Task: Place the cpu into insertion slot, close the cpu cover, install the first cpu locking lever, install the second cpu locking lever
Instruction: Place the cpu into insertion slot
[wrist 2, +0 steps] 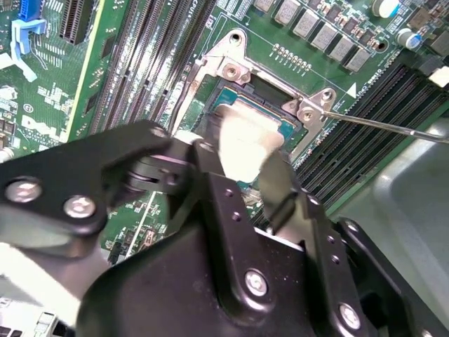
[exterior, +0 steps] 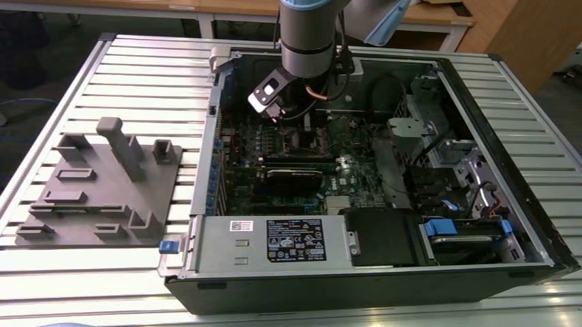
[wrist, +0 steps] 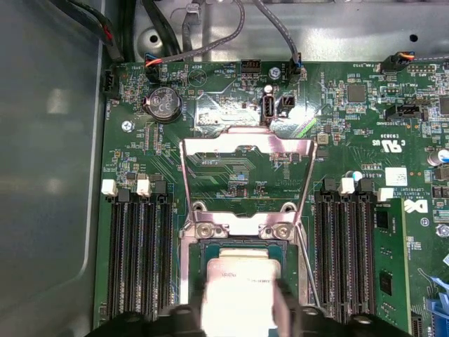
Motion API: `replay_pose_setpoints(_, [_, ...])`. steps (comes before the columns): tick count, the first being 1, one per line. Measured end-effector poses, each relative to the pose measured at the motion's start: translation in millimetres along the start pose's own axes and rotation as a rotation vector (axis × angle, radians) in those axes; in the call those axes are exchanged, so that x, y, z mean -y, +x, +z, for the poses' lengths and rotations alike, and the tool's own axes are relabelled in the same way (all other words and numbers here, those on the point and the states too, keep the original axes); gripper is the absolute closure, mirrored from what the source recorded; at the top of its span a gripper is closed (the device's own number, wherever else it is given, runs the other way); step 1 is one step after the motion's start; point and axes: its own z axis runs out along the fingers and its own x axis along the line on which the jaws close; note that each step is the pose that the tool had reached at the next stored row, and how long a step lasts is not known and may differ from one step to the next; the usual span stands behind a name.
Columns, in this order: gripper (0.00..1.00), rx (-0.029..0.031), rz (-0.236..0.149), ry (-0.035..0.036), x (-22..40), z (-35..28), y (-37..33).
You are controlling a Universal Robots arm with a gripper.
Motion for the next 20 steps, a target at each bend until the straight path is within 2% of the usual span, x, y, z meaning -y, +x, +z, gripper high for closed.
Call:
replay_pose_setpoints(1, [0.48,0.0,0.0,0.0,0.0,-0.1,0.0])
replay_pose_setpoints(3, [0.6,0.0,0.0,0.0,0.0,-0.1,0.0])
replay_pose_setpoints(4, [0.6,0.0,0.0,0.0,0.0,-0.2,0.0])
replay_pose_setpoints(5, [0.72,0.0001,0.0,0.0,0.0,-0.2,0.0])
replay_pose_setpoints(7, [0.72,0.0,0.0,0.0,0.0,-0.3,0.0])
replay_pose_setpoints(8, [0.78,0.0,0.0,0.0,0.0,-0.3,0.0])
replay_pose_setpoints(16, [0.78,0.0001,0.0,0.0,-0.4,-4.0,0.1])
replay_pose_setpoints(18, [0.8,0.0,0.0,0.0,-0.4,-4.4,0.2])
replay_pose_setpoints(19, [0.86,0.0,0.0,0.0,-0.4,-4.6,0.2])
replay_pose_setpoints(20, [0.86,0.0,0.0,0.0,-0.4,-4.7,0.2])
